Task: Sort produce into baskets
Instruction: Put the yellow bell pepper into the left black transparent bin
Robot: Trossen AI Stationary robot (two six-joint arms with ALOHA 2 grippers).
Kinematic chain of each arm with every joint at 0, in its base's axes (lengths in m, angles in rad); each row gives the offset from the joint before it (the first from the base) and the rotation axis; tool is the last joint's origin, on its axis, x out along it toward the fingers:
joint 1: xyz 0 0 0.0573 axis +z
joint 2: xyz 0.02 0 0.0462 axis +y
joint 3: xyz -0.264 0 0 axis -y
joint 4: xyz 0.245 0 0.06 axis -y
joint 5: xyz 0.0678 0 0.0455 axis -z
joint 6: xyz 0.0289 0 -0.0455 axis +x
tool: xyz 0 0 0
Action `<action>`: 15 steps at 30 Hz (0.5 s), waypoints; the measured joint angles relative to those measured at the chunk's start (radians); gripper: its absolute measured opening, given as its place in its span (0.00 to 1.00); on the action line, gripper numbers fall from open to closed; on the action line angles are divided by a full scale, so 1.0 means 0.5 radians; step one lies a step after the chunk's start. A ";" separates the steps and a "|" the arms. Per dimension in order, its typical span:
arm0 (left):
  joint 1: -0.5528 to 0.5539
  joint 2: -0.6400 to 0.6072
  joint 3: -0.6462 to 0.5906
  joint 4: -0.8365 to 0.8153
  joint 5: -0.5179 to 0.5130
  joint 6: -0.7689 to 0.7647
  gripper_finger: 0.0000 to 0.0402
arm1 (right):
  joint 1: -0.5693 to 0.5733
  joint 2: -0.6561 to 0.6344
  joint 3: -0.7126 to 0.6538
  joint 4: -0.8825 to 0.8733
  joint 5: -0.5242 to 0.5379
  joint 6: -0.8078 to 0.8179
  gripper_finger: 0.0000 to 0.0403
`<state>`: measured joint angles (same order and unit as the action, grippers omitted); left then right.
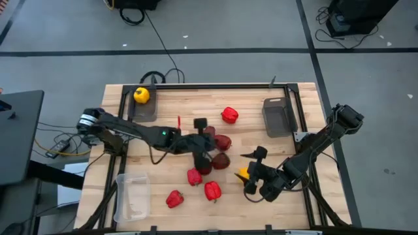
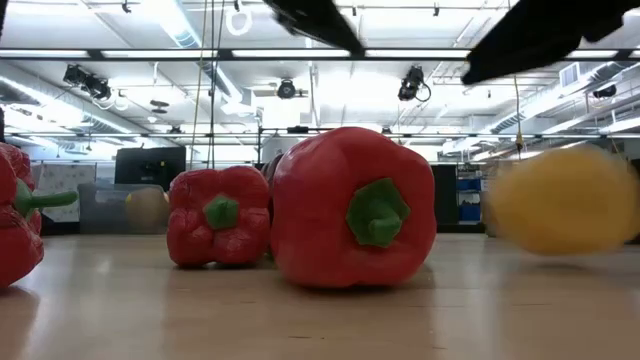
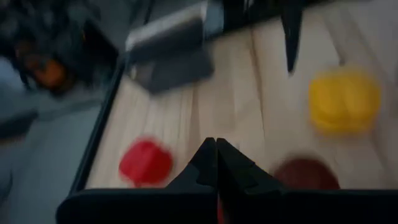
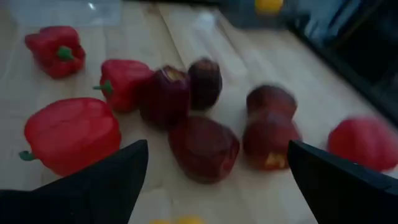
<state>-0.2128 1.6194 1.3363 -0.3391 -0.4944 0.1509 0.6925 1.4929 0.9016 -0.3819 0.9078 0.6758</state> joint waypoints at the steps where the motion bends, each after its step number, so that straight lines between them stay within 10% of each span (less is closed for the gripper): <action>1: 0.008 -0.041 0.021 -0.112 -0.027 -0.064 0.00 | -0.008 0.000 -0.001 -0.043 -0.031 0.058 0.98; 11: 0.083 -0.215 0.023 -0.380 0.018 -0.320 0.00 | 0.018 -0.027 0.002 -0.184 0.024 0.027 0.97; 15: 0.092 -0.139 -0.080 -0.148 0.064 -0.307 0.00 | 0.018 -0.141 0.109 -0.481 -0.258 0.211 0.97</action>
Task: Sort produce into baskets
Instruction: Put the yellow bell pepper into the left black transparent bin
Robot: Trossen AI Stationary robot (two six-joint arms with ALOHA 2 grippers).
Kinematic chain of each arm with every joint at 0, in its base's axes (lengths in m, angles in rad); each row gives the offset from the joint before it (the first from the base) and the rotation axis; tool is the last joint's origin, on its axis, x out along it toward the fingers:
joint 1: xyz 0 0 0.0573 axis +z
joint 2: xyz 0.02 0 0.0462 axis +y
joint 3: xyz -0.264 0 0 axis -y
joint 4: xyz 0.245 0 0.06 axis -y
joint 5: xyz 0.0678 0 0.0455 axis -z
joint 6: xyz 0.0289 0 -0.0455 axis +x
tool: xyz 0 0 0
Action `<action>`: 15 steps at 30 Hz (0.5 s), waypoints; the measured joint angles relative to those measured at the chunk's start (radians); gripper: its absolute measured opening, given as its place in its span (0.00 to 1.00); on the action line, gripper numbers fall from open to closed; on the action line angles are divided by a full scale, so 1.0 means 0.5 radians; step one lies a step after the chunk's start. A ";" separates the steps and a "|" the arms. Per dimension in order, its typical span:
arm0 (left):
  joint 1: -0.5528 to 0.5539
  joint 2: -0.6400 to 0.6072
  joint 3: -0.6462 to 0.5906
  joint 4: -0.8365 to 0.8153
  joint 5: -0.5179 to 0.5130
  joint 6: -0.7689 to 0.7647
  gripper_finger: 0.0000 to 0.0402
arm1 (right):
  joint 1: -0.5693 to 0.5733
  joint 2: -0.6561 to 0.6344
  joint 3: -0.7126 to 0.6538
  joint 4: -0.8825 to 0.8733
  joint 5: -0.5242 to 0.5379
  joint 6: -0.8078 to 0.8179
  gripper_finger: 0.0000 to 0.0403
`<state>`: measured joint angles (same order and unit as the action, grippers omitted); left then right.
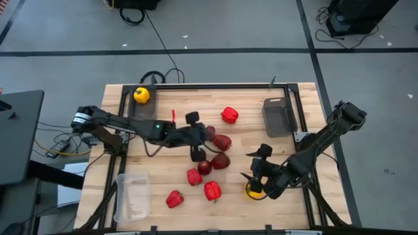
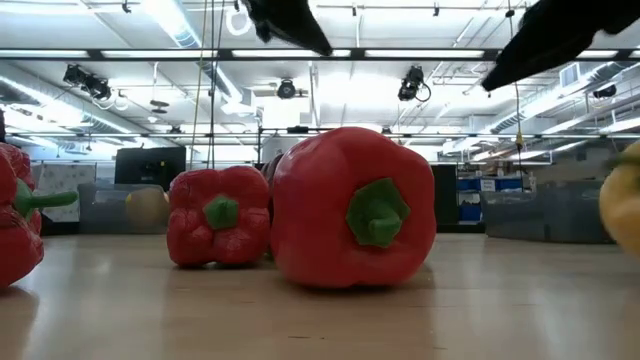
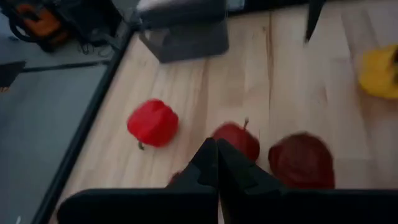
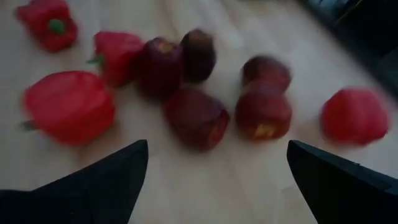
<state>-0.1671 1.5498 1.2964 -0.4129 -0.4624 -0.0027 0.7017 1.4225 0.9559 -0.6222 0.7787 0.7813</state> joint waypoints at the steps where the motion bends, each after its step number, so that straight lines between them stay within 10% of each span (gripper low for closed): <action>1: 0.000 0.020 -0.034 0.086 0.013 0.014 0.01 | 0.000 -0.028 0.025 -0.072 -0.132 0.047 0.97; 6: -0.007 0.094 -0.224 0.621 0.385 0.045 0.07 | 0.051 -0.106 0.054 -0.228 -0.714 0.068 0.97; 15: -0.191 0.374 -0.394 1.116 0.635 0.035 0.27 | 0.210 0.155 -0.013 0.124 -0.702 0.185 0.93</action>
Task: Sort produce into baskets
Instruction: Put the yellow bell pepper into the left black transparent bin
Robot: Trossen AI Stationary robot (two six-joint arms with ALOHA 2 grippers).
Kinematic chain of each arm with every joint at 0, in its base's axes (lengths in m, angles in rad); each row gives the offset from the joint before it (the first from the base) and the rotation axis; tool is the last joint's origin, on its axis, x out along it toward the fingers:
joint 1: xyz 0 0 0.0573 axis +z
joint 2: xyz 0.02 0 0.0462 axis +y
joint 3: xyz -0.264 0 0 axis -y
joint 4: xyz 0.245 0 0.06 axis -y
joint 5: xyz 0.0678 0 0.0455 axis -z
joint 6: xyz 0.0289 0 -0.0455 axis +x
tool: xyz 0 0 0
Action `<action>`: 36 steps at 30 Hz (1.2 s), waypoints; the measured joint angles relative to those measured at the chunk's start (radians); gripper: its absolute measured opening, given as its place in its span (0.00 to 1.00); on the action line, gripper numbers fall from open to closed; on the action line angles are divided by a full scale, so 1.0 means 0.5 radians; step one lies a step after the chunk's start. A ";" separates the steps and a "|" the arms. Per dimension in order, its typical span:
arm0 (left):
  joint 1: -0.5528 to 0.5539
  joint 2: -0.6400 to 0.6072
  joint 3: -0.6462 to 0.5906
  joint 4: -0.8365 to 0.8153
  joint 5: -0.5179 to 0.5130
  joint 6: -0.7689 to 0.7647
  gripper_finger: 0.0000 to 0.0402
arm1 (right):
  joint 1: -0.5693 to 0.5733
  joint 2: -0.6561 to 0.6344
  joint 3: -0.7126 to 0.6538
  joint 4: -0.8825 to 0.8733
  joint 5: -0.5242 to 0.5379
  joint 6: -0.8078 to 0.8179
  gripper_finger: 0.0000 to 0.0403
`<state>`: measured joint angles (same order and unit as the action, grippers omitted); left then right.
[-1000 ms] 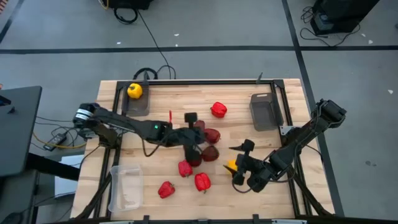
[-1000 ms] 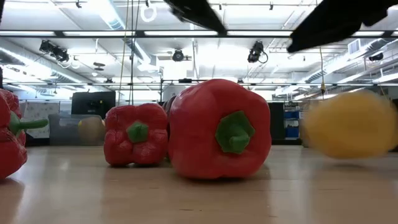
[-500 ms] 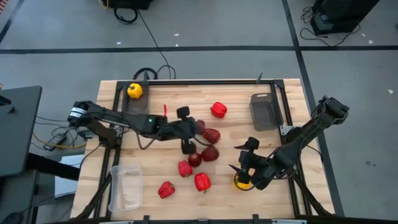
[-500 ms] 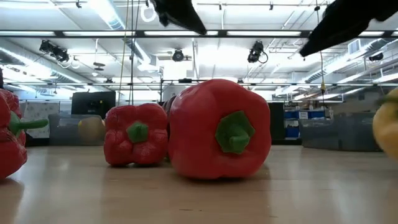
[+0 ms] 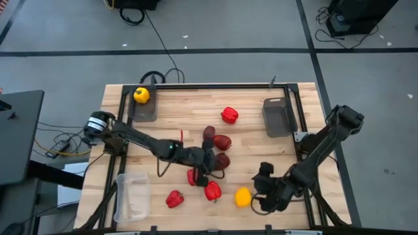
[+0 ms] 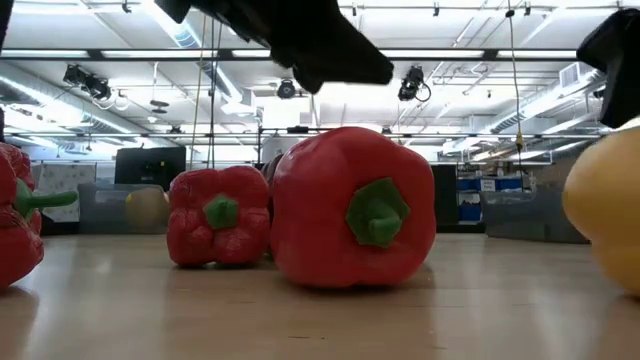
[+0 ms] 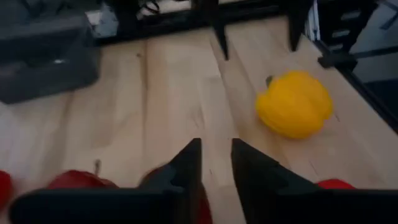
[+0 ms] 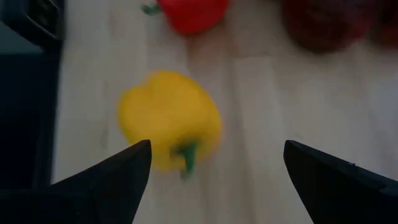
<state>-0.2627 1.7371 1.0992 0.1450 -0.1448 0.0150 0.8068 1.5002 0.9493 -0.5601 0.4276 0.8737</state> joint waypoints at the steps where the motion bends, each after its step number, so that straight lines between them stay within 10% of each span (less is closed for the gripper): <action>1: -0.019 0.033 0.000 0.054 0.000 -0.002 0.29 | -0.005 0.043 0.000 0.058 -0.001 0.011 0.93; 22: -0.198 0.225 0.007 0.360 -0.006 -0.040 0.46 | 0.140 -0.007 -0.039 -0.433 -0.390 0.674 0.91; 36: -0.202 0.226 0.007 0.342 -0.211 -0.159 0.46 | 0.013 0.305 -0.137 0.461 -0.371 0.229 0.86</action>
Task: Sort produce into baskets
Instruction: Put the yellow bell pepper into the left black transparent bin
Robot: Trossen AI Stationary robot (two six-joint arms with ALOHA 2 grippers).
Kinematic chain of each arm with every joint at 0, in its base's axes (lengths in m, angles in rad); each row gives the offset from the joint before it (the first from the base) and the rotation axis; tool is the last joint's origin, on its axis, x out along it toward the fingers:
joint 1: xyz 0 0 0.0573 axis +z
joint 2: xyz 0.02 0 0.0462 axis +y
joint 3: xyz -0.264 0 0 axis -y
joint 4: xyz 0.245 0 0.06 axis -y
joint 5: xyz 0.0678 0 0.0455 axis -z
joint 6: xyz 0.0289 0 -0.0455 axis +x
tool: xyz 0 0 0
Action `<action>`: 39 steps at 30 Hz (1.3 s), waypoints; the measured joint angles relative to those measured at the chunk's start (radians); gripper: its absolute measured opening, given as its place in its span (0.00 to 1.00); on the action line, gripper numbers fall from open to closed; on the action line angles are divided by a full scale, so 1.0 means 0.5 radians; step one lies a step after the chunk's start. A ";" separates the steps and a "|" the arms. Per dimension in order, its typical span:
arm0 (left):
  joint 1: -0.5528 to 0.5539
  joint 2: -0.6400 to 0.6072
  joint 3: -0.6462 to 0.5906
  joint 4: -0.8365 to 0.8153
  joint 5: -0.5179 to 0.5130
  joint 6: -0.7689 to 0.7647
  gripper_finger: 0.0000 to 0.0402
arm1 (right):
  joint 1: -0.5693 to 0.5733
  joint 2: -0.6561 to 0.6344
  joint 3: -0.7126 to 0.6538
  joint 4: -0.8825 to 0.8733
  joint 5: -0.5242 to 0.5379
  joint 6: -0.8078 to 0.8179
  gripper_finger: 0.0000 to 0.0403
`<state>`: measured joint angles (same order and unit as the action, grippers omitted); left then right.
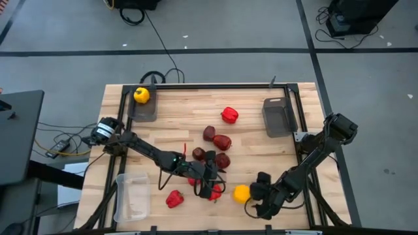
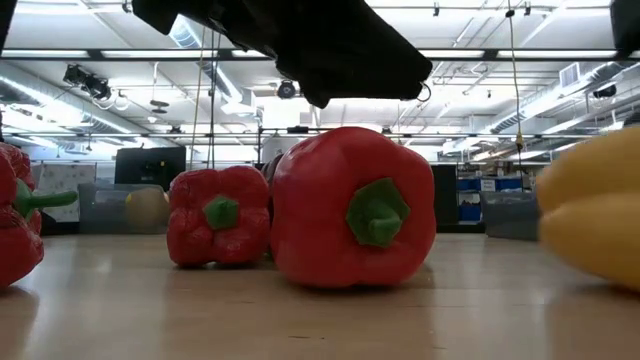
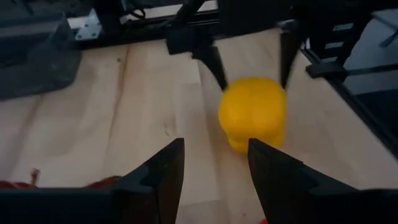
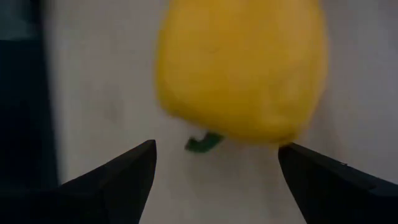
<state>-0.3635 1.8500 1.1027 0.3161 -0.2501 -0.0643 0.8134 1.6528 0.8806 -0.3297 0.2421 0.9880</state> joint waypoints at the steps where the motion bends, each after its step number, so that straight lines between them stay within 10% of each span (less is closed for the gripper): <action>1: -0.008 0.000 0.000 0.001 0.000 -0.033 0.46 | -0.011 0.002 0.000 0.098 0.008 -0.077 0.86; 8: -0.058 0.001 0.000 -0.037 0.000 -0.091 0.46 | -0.118 -0.035 0.002 0.586 0.365 -0.663 0.86; 26: -0.328 -0.012 0.001 0.040 0.081 0.153 0.47 | -0.064 -0.061 -0.003 0.099 0.352 -0.717 0.86; 39: -0.337 0.116 0.002 0.230 -0.022 0.129 0.84 | -0.061 -0.034 -0.003 0.141 0.258 -0.466 0.87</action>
<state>-0.5319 1.9078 1.1038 0.4310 -0.2610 0.0004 0.7831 1.6359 0.8791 -0.2590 0.3709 0.7552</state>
